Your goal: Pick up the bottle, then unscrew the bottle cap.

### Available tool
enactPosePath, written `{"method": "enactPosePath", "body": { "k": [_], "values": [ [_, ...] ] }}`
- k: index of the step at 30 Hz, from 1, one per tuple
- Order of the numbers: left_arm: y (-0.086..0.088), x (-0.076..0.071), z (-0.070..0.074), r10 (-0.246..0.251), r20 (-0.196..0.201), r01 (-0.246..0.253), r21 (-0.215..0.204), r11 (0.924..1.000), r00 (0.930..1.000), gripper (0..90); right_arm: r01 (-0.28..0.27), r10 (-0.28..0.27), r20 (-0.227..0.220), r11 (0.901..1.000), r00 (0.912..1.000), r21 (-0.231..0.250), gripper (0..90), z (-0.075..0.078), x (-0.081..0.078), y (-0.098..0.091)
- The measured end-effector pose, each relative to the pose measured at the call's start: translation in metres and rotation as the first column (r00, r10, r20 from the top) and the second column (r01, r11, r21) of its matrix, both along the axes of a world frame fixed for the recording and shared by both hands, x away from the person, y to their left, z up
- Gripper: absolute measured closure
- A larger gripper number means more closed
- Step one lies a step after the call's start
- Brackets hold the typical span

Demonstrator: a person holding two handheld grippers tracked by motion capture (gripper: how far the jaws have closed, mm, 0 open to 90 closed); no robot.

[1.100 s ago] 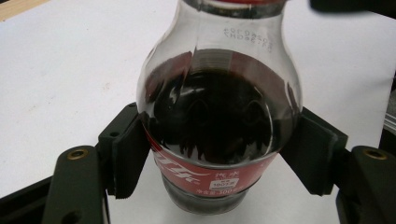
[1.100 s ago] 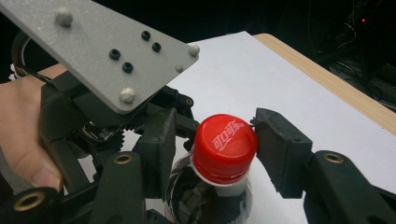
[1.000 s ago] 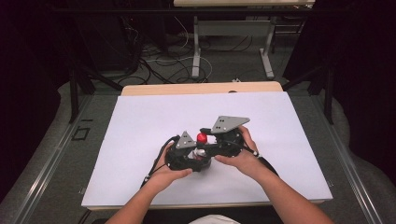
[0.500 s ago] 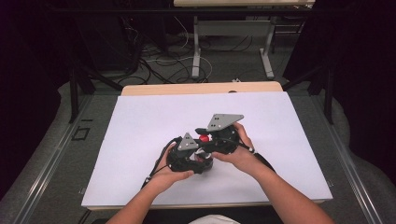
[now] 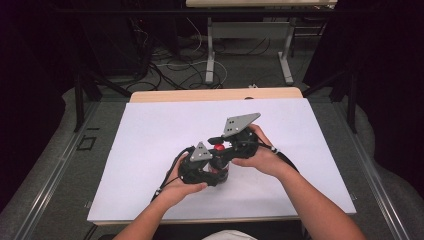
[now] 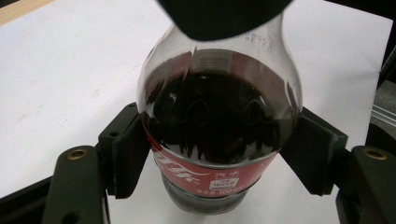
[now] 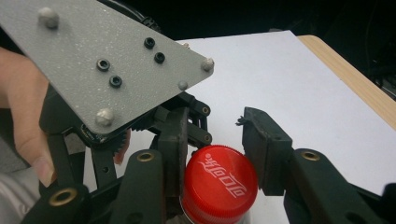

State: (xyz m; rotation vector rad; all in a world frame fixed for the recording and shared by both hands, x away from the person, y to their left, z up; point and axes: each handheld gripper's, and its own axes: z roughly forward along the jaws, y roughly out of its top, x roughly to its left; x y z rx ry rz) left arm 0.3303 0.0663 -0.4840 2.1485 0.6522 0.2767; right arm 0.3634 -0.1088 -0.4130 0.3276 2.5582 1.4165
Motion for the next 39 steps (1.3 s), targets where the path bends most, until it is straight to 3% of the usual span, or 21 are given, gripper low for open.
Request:
{"method": "enactPosePath", "body": {
  "k": [5, 9, 11, 15, 19, 22, 24, 30, 37, 39],
  "values": [
    [0.002, 0.001, -0.001, 0.026, -0.001, -0.026, -0.011, 0.9996, 0.9997, 29.8, 0.077, -0.077, 0.021, 0.997, 0.9968, 0.007, 50.9, 0.001, -0.006, 0.001],
    [0.003, 0.002, -0.001, 0.036, -0.006, -0.036, -0.017, 0.9992, 0.9993, 29.8, 0.152, -0.153, 0.022, 0.9883, 0.988, 0.012, 44.9, 0.001, -0.011, 0.001],
    [0.003, 0.002, -0.001, 0.046, -0.008, -0.046, -0.023, 0.9987, 0.9989, 29.8, 0.182, -0.182, 0.042, 0.9832, 0.9824, 0.017, 44.3, 0.001, -0.014, 0.0],
    [0.004, 0.003, -0.001, 0.045, 0.0, -0.045, -0.012, 0.9989, 0.999, 29.8, 0.241, -0.242, 0.017, 0.9697, 0.9701, 0.039, 44.7, -0.002, -0.023, 0.001],
    [0.005, 0.003, -0.001, 0.053, 0.0, -0.053, -0.013, 0.9985, 0.9986, 29.8, 0.293, -0.295, 0.019, 0.9544, 0.9554, 0.056, 46.0, -0.005, -0.029, 0.003],
    [0.005, 0.002, -0.002, 0.064, -0.007, -0.064, -0.026, 0.9976, 0.9979, 29.8, 0.31, -0.313, 0.025, 0.9482, 0.9496, 0.069, 46.5, -0.008, -0.031, 0.003],
    [0.006, 0.003, -0.002, 0.052, -0.004, -0.052, -0.007, 0.9986, 0.9986, 29.8, 0.306, -0.309, 0.025, 0.9492, 0.9508, 0.072, 47.2, -0.009, -0.033, 0.005],
    [0.003, 0.001, -0.003, 0.058, -0.003, -0.058, -0.012, 0.9982, 0.9983, 29.8, 0.311, -0.314, 0.038, 0.9481, 0.9488, 0.066, 50.9, -0.011, -0.034, 0.009],
    [0.003, 0.0, -0.002, 0.028, -0.009, -0.028, 0.022, 0.9994, 0.9996, 29.8, 0.292, -0.294, 0.028, 0.9545, 0.9555, 0.063, 55.3, -0.011, -0.028, 0.012],
    [0.001, -0.001, -0.003, 0.033, -0.004, -0.033, 0.008, 0.9994, 0.9994, 29.8, 0.287, -0.289, 0.029, 0.9561, 0.957, 0.061, 58.9, -0.012, -0.026, 0.013]
  ]
}}
